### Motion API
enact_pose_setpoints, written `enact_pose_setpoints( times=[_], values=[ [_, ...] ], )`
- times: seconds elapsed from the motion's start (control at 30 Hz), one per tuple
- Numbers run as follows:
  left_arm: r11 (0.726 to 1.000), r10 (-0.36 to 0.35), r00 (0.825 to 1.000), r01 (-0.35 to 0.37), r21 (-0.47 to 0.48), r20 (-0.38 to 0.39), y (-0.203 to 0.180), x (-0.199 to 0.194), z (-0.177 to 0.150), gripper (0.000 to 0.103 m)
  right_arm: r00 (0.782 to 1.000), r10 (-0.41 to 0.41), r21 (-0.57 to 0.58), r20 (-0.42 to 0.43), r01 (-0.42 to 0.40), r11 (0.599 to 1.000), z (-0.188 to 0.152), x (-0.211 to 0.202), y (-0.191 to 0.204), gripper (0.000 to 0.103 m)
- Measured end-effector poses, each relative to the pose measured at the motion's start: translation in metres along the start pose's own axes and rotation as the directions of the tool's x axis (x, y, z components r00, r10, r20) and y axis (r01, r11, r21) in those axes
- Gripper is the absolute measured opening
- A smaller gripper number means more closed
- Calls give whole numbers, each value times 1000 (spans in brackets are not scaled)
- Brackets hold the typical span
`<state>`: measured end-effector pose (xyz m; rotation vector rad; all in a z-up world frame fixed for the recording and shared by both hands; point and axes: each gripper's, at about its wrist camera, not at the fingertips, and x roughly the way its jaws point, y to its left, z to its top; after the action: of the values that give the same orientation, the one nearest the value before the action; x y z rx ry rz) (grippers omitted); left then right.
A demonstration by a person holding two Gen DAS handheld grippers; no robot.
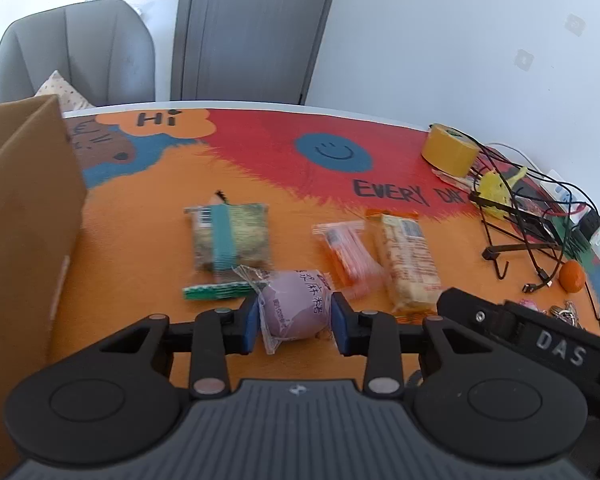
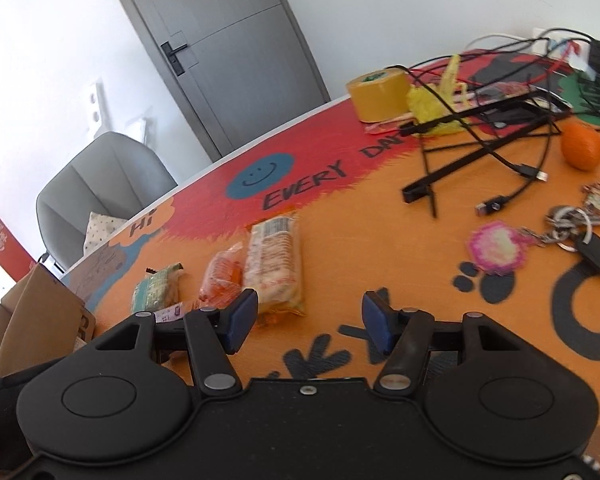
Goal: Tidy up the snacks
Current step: 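Grasp the purple packet with the left gripper while the right gripper grasps the bread packet, then carry the purple packet in the left gripper to the box while the right gripper carries the bread packet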
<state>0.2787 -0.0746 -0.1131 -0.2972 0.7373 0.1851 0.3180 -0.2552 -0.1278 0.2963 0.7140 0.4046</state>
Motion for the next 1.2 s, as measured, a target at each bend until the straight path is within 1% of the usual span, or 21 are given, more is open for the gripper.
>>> enact_pose_setpoints(
  times=[0.13, 0.23, 0.53, 0.57, 0.6, 0.63, 0.67, 0.7, 0.73, 0.83, 0.93, 1.2],
  values=[
    [1000, 6, 1000, -5, -18, 10, 10, -5, 4, 34, 1000, -21, -22, -8, 20, 1000, 2, 10, 8, 59],
    [1000, 10, 1000, -10, -24, 22, 15, -8, 5, 34, 1000, -16, -31, -9, 16, 999, 2, 13, 13, 59],
    [998, 1, 1000, -1, -55, 7, 28, -9, 4, 34, 999, -47, -88, -21, 45, 995, 0, 30, 33, 59],
    [998, -2, 1000, 2, -60, 4, 29, -9, 3, 34, 998, -55, -105, -13, 53, 993, -2, 31, 36, 57],
    [998, -4, 1000, 4, -63, 0, 30, -9, 3, 34, 997, -71, -126, -10, 70, 990, -3, 32, 38, 46],
    [998, -7, 1000, 6, -64, -5, 31, -10, 2, 34, 996, -94, -143, -5, 92, 985, -3, 32, 40, 40],
    [998, -9, 1000, 8, -65, -7, 31, -11, 1, 34, 996, -93, -144, -7, 91, 985, -3, 31, 40, 35],
    [998, -12, 1000, 11, -66, -7, 31, -12, 0, 34, 997, -76, -127, -16, 73, 989, -2, 30, 38, 33],
    [998, -14, 1000, 14, -66, -8, 31, -13, -1, 34, 998, -60, -112, -22, 57, 992, -2, 28, 35, 32],
    [997, -25, 1000, 25, -67, -10, 31, -17, -5, 34, 998, -67, -109, -18, 64, 992, -7, 20, 33, 31],
    [997, -39, 999, 38, -68, -10, 31, -21, -7, 34, 998, -54, -89, -15, 52, 995, -12, 10, 29, 30],
    [995, -69, 997, 71, -66, 35, 32, -47, -2, 33, 999, -33, -71, 32, 35, 997, -14, -18, 34, 29]
  ],
)
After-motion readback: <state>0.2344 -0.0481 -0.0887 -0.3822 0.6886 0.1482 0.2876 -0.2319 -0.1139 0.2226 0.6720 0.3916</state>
